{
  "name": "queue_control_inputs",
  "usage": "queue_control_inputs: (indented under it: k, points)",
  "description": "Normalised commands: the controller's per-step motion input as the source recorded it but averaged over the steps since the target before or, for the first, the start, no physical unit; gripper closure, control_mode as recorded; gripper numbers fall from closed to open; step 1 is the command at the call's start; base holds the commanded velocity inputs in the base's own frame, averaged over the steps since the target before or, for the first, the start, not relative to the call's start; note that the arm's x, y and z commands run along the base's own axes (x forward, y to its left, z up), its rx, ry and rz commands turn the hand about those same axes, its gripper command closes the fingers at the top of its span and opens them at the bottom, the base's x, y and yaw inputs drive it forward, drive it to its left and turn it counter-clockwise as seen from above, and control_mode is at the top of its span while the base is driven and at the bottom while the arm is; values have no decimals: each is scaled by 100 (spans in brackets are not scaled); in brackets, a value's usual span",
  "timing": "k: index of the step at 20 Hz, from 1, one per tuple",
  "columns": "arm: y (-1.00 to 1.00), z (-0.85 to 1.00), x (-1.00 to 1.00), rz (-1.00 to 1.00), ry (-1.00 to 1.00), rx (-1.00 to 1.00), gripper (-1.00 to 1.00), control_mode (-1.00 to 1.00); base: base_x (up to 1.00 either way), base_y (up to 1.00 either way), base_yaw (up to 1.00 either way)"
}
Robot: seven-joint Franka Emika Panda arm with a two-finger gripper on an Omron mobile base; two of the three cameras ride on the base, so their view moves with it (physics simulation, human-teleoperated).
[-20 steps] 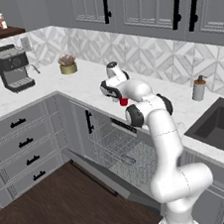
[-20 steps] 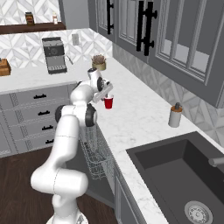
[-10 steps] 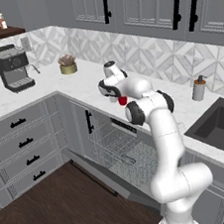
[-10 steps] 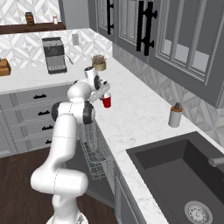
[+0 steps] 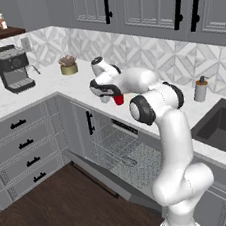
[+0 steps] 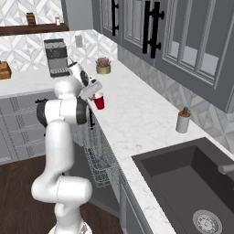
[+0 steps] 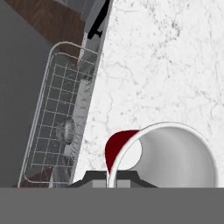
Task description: Pick up the cup and bowl from the counter, place them in the dishwasher, and close the dishwasher door.
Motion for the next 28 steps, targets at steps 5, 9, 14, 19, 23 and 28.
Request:
queue_control_inputs:
  k: [5, 9, 14, 19, 23, 28]
  points:
    - [46, 11, -100, -16, -5, 0, 100, -100, 0, 0, 0]
    - [59, 0, -99, -16, -3, 0, 100, -100, 0, 0, 0]
    - [37, -43, -22, -37, 0, 4, 100, -100, 0, 0, 0]
    - [6, -71, 0, -45, 0, 6, 100, -100, 0, 0, 0]
    - [3, -62, 20, -54, 0, 13, 100, -100, 0, 0, 0]
    - [13, -59, 27, -63, 0, 11, 100, -100, 0, 0, 0]
